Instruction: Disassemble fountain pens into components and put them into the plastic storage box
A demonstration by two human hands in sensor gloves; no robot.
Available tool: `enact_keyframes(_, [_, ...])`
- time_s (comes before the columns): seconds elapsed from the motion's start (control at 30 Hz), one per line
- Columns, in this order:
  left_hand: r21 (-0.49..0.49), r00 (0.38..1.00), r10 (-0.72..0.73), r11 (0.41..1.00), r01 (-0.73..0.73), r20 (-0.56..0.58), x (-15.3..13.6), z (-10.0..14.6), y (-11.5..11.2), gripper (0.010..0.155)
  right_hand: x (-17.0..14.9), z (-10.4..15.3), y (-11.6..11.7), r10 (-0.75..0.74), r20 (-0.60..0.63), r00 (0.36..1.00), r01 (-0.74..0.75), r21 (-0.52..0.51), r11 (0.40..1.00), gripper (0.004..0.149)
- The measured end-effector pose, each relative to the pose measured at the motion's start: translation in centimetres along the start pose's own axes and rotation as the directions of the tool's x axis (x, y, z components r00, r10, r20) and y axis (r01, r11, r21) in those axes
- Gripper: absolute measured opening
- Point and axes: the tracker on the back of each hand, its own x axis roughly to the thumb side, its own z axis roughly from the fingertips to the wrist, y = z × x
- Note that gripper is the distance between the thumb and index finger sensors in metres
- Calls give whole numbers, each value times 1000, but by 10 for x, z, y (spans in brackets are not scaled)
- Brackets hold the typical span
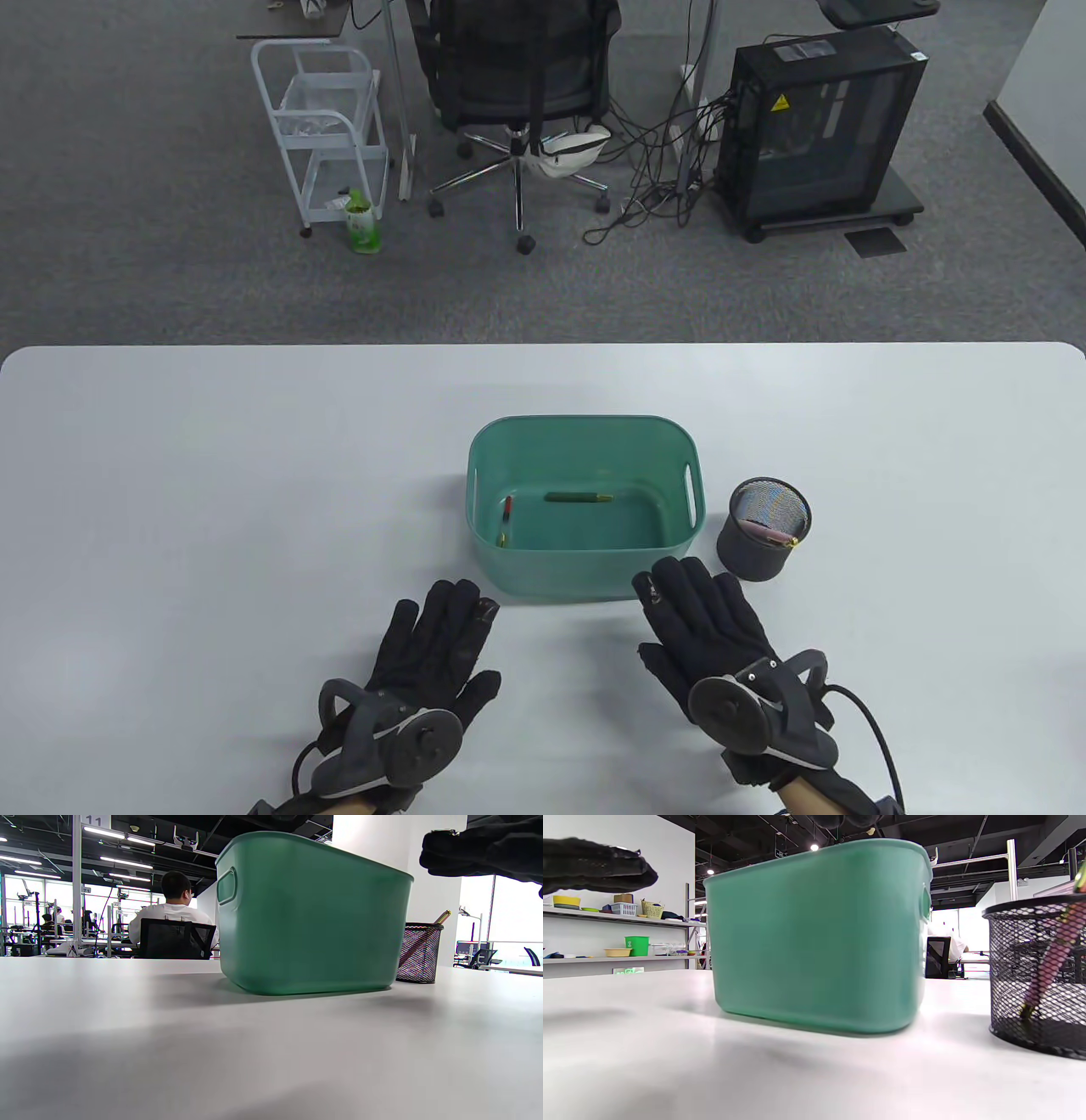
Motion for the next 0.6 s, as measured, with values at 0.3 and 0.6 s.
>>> enact_keyframes(0.3, [-8, 1000, -7, 1000, 7, 4, 1, 0, -1, 72, -2, 6, 8, -13, 0, 1000, 13, 36, 999, 68])
enact_keyframes(0.6, [-8, 1000, -8, 1000, 8, 7, 1, 0, -1, 72, -2, 6, 7, -19, -6, 1000, 19, 48, 999, 67])
